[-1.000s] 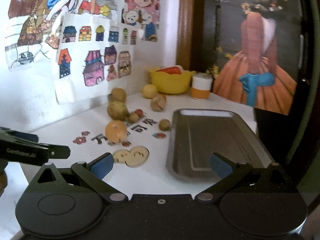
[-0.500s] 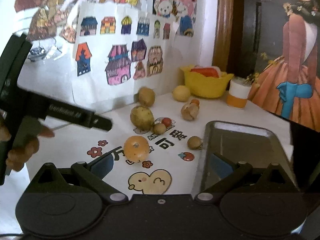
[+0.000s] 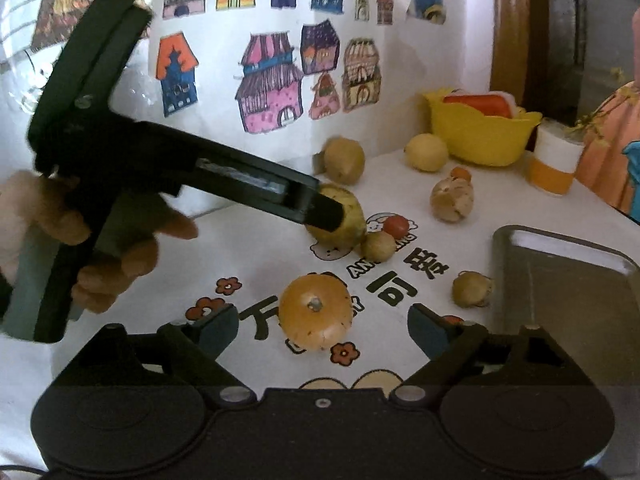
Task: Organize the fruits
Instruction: 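Grasp the yellow-green pear with the left tool while the right tool grasps the orange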
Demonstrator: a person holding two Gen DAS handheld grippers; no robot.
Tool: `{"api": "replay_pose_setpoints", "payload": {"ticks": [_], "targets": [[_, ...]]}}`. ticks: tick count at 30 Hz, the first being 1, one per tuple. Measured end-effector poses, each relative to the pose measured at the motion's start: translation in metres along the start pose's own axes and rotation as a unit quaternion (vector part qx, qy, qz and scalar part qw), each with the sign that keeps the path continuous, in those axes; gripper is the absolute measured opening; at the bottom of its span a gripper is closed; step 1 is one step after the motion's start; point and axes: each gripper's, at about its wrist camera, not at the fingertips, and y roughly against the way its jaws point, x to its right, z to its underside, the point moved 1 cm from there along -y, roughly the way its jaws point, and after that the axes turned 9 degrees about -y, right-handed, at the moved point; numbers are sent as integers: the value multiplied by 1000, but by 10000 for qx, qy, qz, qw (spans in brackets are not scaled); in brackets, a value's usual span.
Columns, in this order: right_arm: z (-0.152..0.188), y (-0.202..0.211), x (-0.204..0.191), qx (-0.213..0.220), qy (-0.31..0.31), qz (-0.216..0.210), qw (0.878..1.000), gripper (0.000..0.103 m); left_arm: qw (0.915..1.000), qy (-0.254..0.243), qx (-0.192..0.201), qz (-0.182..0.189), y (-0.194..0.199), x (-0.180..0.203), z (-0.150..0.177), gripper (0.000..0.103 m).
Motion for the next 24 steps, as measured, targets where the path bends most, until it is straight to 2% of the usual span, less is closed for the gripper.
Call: {"api": "replay_pose_setpoints", "payload": {"ticks": [4, 11, 18, 24], "targets": [[-1, -12, 5, -113, -21, -51, 9999, 85, 9997, 71, -213, 68, -27, -3, -2, 102], [0, -27, 7, -297, -116, -183, 9993, 79, 9994, 47, -316, 166, -52, -4, -4, 102], [-2, -32, 7, -313, -150, -219, 9992, 72, 9988, 377, -181, 253, -56, -13, -4, 91], [-1, -32, 3, -270, 35, -188, 9995, 59, 9976, 522, -72, 438, -55, -15, -3, 78]]}}
